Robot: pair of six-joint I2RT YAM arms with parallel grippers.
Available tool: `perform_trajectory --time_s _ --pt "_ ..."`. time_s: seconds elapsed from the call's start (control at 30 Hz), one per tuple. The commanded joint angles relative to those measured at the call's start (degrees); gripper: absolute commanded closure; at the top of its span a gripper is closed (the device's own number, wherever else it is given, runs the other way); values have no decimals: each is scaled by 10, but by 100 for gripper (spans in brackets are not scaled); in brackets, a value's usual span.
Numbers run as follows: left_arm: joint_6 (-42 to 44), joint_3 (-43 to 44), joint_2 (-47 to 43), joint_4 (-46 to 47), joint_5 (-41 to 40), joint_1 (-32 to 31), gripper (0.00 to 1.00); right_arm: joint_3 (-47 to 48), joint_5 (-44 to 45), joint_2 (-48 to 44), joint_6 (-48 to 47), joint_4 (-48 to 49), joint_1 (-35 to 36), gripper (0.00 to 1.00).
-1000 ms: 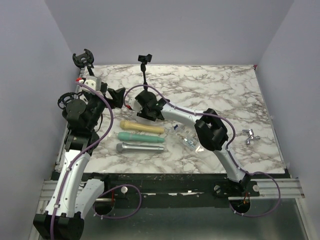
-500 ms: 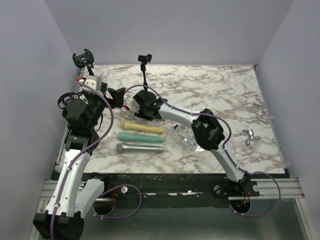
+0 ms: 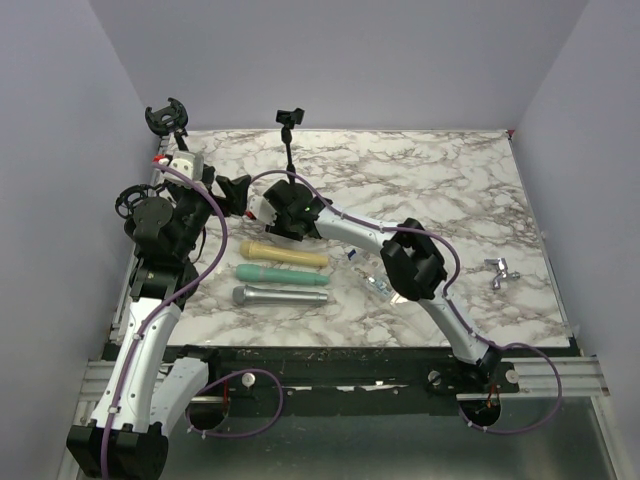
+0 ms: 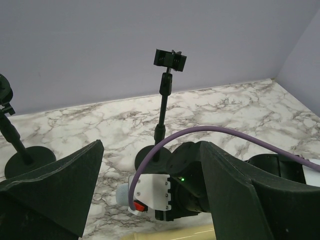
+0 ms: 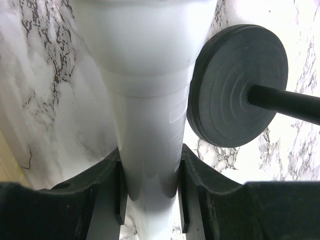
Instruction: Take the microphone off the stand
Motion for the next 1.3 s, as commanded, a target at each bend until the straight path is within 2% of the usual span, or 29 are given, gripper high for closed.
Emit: perform_trajectory --time_s 0.0,1.27 --pt "-1 -1 -1 9 -2 3 19 -33 -24 16 10 -2 8 77" --pt "-6 -2 7 10 4 7 19 -71 -60 11 1 5 15 46"
